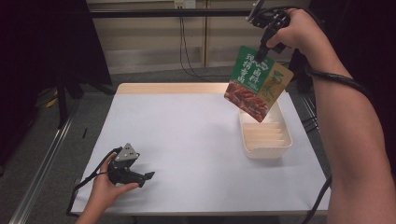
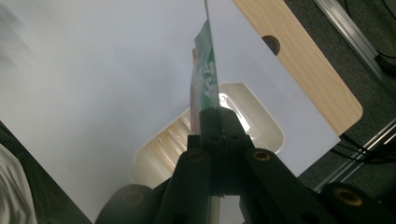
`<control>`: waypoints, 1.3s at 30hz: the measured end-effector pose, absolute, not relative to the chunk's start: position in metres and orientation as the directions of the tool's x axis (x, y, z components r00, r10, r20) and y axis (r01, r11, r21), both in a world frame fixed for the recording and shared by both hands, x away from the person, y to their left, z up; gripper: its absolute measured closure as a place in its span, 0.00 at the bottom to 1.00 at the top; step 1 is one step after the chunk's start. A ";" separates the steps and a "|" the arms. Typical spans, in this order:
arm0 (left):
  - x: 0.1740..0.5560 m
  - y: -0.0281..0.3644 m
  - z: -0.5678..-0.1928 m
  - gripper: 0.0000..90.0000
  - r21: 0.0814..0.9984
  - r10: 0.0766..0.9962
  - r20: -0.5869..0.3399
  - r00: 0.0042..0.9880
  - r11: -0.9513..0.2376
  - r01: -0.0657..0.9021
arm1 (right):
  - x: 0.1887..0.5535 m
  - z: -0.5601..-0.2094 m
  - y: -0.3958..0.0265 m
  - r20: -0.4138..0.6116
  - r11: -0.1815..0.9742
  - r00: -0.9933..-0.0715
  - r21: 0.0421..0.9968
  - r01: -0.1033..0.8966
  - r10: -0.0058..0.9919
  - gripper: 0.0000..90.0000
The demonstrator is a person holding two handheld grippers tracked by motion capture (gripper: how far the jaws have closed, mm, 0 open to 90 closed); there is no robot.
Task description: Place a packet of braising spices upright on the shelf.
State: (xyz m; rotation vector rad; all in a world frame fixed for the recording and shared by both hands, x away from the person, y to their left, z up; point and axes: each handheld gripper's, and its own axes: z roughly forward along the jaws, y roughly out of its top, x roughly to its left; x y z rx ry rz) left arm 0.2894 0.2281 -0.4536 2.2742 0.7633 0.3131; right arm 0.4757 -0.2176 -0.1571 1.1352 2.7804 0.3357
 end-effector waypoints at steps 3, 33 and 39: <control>0.289 0.228 -0.454 0.11 0.693 0.604 0.015 0.797 -0.581 0.427 | 0.478 -0.159 -0.223 -0.039 0.689 -0.703 0.243 0.683 0.710 1.00; 0.289 0.227 -0.456 0.11 0.693 0.603 0.002 0.798 -0.576 0.434 | 0.489 -0.195 -0.266 -0.118 0.734 -0.730 0.228 0.640 0.673 1.00; 0.289 0.227 -0.456 0.11 0.694 0.603 0.002 0.798 -0.575 0.433 | 0.486 -0.204 -0.270 -0.106 0.733 -0.731 0.220 0.644 0.674 1.00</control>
